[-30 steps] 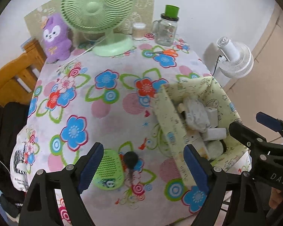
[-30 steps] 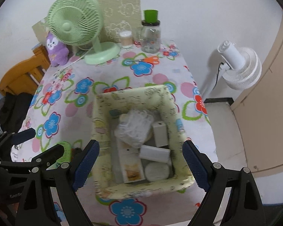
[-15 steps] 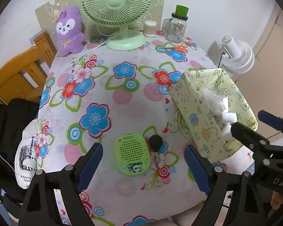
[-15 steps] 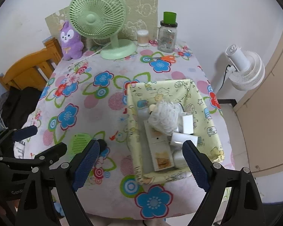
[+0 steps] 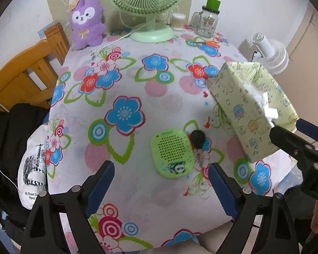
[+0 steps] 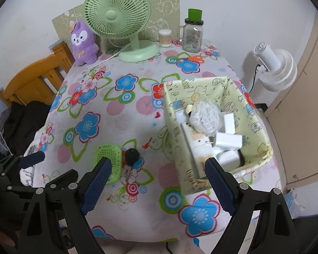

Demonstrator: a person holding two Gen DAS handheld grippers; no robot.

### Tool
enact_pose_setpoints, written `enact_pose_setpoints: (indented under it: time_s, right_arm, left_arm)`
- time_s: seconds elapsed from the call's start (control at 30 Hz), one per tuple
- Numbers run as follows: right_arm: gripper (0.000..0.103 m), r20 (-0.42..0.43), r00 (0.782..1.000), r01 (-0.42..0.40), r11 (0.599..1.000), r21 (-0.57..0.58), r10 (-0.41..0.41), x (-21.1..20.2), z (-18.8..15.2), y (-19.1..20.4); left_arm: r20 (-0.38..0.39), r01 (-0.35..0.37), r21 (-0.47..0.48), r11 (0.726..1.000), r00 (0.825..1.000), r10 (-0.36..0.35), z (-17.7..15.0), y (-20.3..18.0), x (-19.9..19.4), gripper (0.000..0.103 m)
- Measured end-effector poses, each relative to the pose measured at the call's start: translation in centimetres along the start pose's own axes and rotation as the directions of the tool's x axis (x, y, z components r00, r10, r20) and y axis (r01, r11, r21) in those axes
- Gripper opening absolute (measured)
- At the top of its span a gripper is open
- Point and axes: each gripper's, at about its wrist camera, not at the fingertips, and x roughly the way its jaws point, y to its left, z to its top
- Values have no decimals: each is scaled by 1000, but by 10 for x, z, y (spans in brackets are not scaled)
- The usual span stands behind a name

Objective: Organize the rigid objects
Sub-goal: 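Withdraw both tools from the basket toward the green speaker and black key fob, then close right tool on the black key fob while left tool reaches the green speaker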

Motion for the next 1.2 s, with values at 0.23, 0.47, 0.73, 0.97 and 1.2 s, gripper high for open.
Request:
enact_pose_setpoints:
  time_s: [0.23, 0.47, 0.73, 0.97, 1.2]
  right_arm:
    - [91, -7, 1000, 9, 1000, -14, -9, 10, -7, 20]
    - [88, -11, 1000, 25, 999, -30, -26, 23, -9, 38]
    - [80, -81, 996, 31, 999, 28, -28, 55, -15, 42]
    - [77, -109, 993, 55, 997, 55, -49, 75, -15, 40]
    - [76, -156, 986, 65, 997, 46, -58, 97, -12, 41]
  left_arm:
    - [-25, 14, 27, 1000, 1000, -13, -5, 12, 17, 95]
    - [-55, 50, 55, 997, 997, -47, -2, 20, 39, 95]
    - [-108, 78, 100, 992, 992, -67, 3, 19, 65, 95]
    - [-153, 116, 108, 987, 983, -98, 7, 15, 87, 95]
    - [-172, 135, 107, 985, 978, -116, 5, 7, 102, 95]
